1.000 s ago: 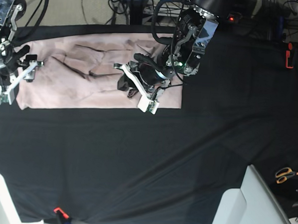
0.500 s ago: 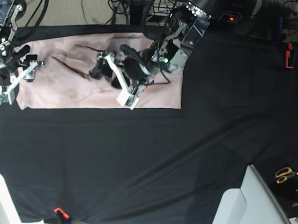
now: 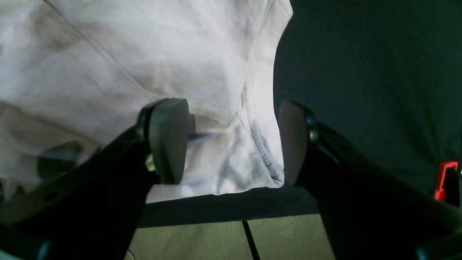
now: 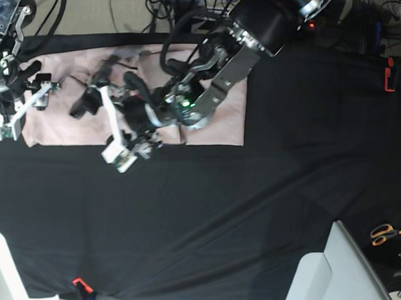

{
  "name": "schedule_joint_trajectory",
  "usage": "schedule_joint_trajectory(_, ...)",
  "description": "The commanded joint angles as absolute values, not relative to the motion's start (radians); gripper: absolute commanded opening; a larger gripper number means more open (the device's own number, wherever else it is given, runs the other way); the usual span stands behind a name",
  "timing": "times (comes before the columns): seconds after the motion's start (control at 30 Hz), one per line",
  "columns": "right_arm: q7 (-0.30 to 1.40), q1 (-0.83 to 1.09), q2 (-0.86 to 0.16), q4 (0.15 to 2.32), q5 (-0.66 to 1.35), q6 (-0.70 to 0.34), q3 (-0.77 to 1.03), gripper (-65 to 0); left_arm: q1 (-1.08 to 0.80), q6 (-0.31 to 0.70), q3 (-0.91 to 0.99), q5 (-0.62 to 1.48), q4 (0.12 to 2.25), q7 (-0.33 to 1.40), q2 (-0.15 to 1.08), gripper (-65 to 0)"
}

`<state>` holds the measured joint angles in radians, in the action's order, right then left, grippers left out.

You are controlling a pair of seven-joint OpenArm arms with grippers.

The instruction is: Fold the T-shirt properly

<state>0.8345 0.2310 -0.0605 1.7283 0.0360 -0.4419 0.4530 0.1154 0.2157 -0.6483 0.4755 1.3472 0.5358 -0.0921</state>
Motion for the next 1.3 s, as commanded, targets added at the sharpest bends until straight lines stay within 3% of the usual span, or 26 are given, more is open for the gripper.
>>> schedule_joint_trajectory(0.0, 0.817, 0.225, -0.068, 1.745, 0.039, -0.44, 0.446, -27.3, 0.139, 0.223, -0.65, 0.49, 1.371, 0.51, -0.11, -4.8)
schedule_joint_trajectory(0.1, 0.806, 0.232, -0.073, 1.761, 0.039, -0.444, 0.39, -27.3, 0.128, 0.223, -0.63, 0.49, 1.443, 0.512, -0.101, -6.1)
schedule_joint_trajectory(0.13, 0.789, 0.243, -0.073, 1.778, 0.039, -0.464, 0.374, -27.3, 0.114, 0.222, -0.601, 0.49, 1.478, 0.522, -0.07, -10.2)
schedule_joint_trajectory(0.2, 0.751, 0.277, -0.067, 1.822, 0.039, -0.504, 0.348, -27.3, 0.059, 0.222, -0.526, 0.49, 1.543, 0.558, -0.022, -24.4)
schedule_joint_trajectory(0.33, 0.708, 0.328, -0.071, 1.903, 0.039, -0.53, 0.269, -27.3, -0.084, 0.222, -0.275, 0.487, 1.659, 0.622, 0.091, -62.9)
schedule_joint_trajectory(0.37, 0.707, 0.338, -0.074, 1.914, 0.039, -0.53, 0.239, -27.3, -0.122, 0.222, -0.208, 0.487, 1.681, 0.628, 0.119, -65.0)
schedule_joint_trajectory(0.53, 0.705, 0.378, -0.107, 1.929, 0.038, -0.529, 0.024, -28.7, -0.335, 0.222, 0.125, 0.483, 1.732, 0.625, 0.196, -65.0)
schedule_joint_trajectory(0.6, 0.705, 0.387, -0.11, 1.931, 0.038, -0.527, -0.058, -37.2, -0.389, 0.223, 0.248, 0.481, 1.727, 0.625, 0.2, -65.0)
schedule_joint_trajectory(0.73, 0.713, 0.387, -0.104, 1.931, 0.038, -0.527, -0.188, -62.1, -0.456, 0.229, 0.44, 0.481, 1.727, 0.625, 0.2, -65.0)
schedule_joint_trajectory(0.77, 0.713, 0.389, -0.104, 1.928, 0.038, -0.527, -0.22, -65.0, -0.467, 0.229, 0.472, 0.481, 1.727, 0.625, 0.2, -65.0)
schedule_joint_trajectory(0.93, 0.713, 0.338, -0.071, 1.86, 0.041, -0.522, -0.377, -64.5, -0.478, 0.229, 0.539, 0.481, 1.727, 0.625, 0.2, -65.0)
schedule_joint_trajectory(1.27, 0.704, 0.179, 0.042, 1.564, 0.041, -0.521, -0.39, -64.5, -0.496, 0.229, 0.536, 0.481, 1.728, 0.625, 0.194, -65.0)
